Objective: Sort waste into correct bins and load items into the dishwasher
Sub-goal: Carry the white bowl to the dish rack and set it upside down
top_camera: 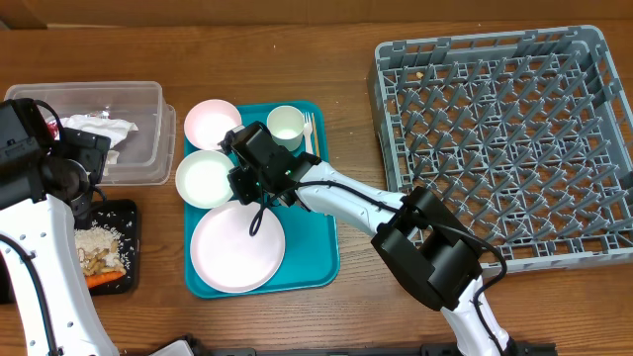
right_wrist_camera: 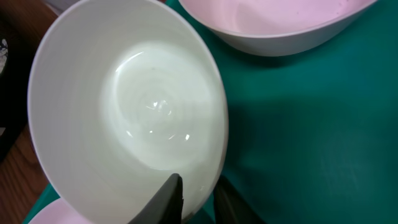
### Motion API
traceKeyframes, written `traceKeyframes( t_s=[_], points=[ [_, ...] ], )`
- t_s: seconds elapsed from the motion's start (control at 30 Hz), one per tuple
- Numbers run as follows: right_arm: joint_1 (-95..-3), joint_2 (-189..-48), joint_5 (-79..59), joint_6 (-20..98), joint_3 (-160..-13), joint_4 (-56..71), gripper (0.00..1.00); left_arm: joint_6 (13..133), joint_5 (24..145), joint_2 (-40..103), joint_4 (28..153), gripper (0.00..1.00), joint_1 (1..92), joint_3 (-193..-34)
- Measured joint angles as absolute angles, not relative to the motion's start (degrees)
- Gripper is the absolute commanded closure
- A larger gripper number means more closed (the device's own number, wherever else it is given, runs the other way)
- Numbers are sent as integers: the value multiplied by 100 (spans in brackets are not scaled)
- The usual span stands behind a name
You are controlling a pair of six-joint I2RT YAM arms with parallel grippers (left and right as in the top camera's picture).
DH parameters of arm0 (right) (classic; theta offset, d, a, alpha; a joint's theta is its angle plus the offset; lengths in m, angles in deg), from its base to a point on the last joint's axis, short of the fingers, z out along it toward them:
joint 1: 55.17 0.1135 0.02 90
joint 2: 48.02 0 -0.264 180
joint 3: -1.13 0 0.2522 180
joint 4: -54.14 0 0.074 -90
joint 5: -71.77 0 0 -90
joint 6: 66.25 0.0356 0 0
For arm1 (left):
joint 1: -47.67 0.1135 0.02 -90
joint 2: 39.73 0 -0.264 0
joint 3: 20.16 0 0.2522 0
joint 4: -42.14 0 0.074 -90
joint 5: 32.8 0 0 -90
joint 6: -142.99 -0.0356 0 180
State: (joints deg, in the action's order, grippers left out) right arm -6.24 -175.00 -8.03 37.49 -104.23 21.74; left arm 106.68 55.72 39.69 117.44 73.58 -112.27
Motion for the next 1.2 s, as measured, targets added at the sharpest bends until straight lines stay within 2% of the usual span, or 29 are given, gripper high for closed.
traceKeyframes(
  t_s=[0.23,0.83,1.03,1.2],
  points=[
    [-629,-17498,-816,3784,-10425,2153,96,10668,5574,3969,11744,0,7358,-11227],
    [-806,-17135,-801,3764,-10451,2083,96,10668,5572,3969,11742,0,7358,-11227],
    [-1319,-16252,-825,3760,-10451,1908,96,10668,5572,3969,11744,0,7358,-11227],
    [-2025,-15177,-1679,3598,-10462,1106,96,10668,5572,3969,11742,0,7358,-11227]
  ],
)
